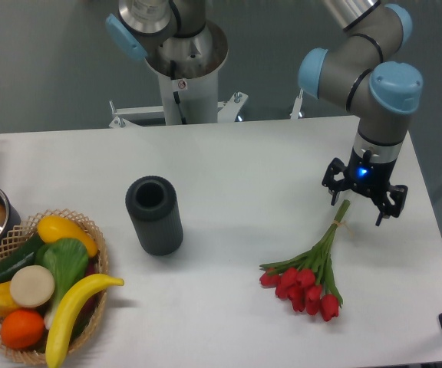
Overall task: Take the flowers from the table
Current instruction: 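Lower the open gripper onto the green stems of the red tulips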
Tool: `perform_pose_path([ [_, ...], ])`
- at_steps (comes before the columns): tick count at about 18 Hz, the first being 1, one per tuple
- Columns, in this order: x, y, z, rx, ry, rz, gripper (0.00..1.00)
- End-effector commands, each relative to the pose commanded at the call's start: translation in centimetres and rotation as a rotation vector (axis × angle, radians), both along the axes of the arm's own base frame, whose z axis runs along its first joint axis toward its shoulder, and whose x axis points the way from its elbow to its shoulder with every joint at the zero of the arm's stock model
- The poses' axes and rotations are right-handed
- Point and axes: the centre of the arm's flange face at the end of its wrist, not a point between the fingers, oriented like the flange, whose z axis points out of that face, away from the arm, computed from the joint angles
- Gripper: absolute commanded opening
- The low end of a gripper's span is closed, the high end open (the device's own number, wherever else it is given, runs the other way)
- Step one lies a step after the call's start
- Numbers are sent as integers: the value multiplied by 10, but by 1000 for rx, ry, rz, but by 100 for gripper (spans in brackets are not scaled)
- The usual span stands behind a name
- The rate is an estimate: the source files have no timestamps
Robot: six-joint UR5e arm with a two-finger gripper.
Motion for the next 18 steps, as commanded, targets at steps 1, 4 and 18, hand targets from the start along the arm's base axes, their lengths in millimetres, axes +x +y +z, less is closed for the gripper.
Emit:
perform_pose_path([
  [1,1,1,-1,0,0,-2,100],
  [4,0,11,-4,8,10,-2,100],
  [18,31,53,-35,103,-57,-5,100],
])
